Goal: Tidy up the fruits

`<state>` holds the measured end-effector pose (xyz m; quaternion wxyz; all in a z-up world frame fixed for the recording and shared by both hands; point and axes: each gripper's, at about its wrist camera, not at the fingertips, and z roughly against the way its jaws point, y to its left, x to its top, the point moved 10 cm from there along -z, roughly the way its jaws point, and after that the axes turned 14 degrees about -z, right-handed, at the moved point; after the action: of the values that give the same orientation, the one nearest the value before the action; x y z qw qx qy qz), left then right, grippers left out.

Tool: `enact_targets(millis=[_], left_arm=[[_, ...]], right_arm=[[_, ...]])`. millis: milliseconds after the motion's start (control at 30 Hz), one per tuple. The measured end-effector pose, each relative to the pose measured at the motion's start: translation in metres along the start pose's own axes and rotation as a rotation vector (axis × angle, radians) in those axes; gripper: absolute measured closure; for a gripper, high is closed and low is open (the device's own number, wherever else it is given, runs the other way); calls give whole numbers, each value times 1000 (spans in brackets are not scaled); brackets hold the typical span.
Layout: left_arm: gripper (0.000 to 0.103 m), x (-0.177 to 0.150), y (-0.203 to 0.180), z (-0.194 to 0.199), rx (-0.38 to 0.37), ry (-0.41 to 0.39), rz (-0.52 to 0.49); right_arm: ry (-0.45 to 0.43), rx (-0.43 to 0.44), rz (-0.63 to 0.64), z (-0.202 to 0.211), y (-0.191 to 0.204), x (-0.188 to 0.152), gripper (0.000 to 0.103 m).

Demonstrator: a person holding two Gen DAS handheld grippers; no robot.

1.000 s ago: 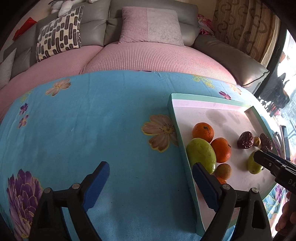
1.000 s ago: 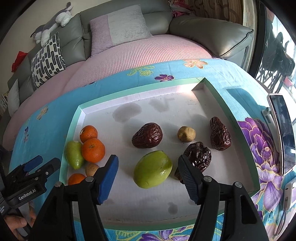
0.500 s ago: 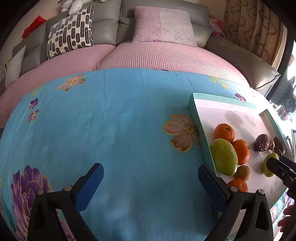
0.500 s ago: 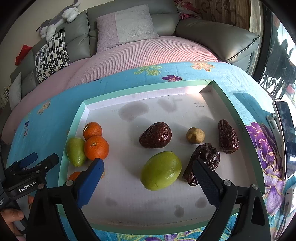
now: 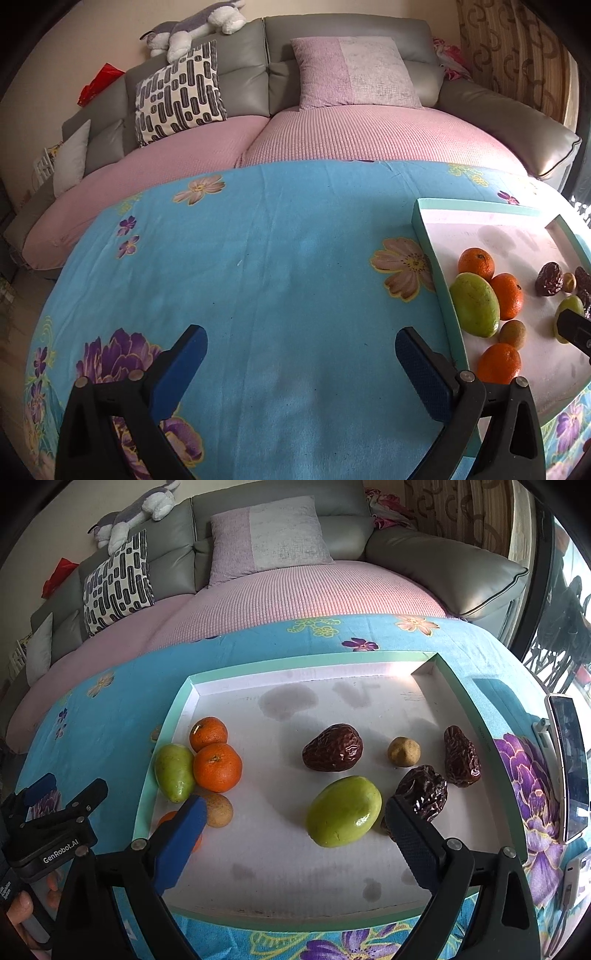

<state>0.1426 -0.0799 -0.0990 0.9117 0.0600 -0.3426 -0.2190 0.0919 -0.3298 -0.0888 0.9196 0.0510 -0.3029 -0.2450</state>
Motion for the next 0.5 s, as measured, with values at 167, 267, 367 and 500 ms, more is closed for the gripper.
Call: enact_targets(millis=[167,267,367,500], left_arm=[[0,-15,15,10,64,56,35],[0,-27,17,12,24,77,48],[0,-45,18,17,17,107,49],[0,-63,18,26,23,133,24]], right_arm=[[-10,2,18,11,5,-5,6],[-5,0,14,15,7,-16,6],[14,4,14,16,10,-33,6],[7,17,30,25,20,-49,6]])
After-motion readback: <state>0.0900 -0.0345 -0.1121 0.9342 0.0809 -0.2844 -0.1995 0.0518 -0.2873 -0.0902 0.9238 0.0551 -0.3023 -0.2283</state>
